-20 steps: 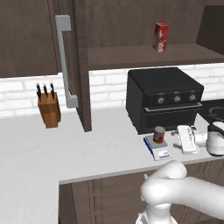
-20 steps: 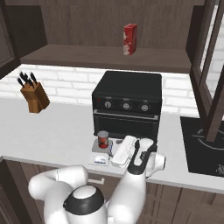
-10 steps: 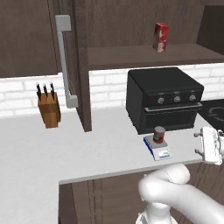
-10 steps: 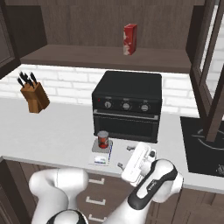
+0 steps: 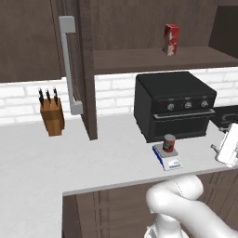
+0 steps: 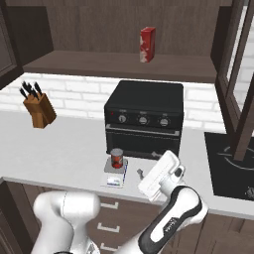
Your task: Pick the canned food and place it on the digital scale for weighing, and close the cabinet.
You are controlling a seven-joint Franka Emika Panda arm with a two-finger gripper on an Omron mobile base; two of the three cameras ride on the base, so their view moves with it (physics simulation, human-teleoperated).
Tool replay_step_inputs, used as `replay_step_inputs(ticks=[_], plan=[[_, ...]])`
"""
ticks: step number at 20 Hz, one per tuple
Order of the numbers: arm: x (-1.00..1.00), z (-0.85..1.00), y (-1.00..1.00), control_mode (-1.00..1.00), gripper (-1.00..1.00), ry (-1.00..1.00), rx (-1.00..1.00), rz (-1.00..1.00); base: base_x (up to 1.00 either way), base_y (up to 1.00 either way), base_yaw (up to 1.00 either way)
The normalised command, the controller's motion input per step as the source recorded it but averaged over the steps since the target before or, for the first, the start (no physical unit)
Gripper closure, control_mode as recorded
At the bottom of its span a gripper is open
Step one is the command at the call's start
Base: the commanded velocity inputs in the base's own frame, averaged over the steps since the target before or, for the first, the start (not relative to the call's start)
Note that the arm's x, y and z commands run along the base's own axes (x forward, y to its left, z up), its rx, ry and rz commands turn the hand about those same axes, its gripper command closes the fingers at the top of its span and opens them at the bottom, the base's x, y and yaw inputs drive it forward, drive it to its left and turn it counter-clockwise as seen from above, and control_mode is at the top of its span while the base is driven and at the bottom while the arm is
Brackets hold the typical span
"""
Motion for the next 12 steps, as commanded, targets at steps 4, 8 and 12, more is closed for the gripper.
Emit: replay_step_inputs(ticks=[4, 8, 12], plan=[[0.04, 0.34, -0.55, -1.00, -1.00, -0.54, 0.04, -0.12, 0.00, 0.00, 0.00], [0.00, 0.68, -0.50, -1.00, -1.00, -0.26, 0.01, -0.17, 0.00, 0.00, 0.00], [0.00, 0.53, -0.52, -1.00, -1.00, -0.28, 0.00, -0.17, 0.00, 0.00, 0.00]])
